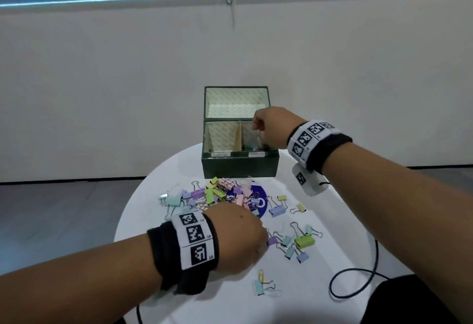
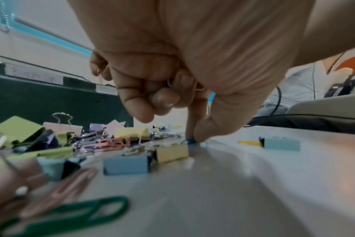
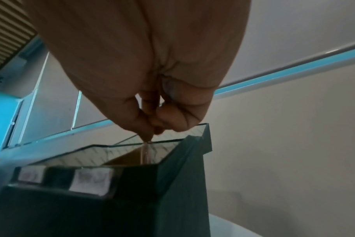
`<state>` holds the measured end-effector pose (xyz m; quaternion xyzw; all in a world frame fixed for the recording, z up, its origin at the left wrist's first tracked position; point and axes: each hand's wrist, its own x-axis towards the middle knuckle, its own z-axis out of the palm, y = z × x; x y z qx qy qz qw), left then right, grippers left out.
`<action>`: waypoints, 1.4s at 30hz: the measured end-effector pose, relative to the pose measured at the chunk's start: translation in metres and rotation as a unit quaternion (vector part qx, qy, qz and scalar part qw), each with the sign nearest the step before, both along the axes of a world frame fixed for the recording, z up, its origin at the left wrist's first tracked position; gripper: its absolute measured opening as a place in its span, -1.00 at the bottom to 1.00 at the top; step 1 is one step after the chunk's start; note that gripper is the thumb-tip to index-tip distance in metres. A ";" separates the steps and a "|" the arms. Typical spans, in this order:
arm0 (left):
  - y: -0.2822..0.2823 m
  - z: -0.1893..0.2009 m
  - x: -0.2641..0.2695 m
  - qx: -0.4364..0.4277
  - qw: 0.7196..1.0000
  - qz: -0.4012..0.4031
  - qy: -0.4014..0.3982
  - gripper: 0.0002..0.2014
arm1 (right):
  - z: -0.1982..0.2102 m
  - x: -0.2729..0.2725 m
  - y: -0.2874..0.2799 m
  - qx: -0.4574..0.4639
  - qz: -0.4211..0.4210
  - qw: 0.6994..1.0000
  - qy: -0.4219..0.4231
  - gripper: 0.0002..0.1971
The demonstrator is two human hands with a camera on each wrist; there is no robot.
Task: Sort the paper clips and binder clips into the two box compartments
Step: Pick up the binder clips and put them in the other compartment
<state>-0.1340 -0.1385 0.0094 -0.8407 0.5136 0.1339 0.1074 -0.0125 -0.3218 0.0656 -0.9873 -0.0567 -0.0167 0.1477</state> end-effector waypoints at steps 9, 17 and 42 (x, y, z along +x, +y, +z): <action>-0.009 0.046 0.092 -0.204 0.941 0.266 0.043 -0.83 | -0.020 -0.017 -0.024 0.061 -0.014 0.995 -0.083 -0.72; -0.059 0.062 0.142 -0.238 0.915 0.319 0.071 -0.78 | -0.053 -0.032 -0.027 0.097 -0.048 0.993 -0.052 -0.63; 0.115 -0.009 0.075 -0.102 0.965 0.241 0.008 -0.68 | -0.037 -0.079 0.056 -0.042 0.196 0.978 0.060 -0.76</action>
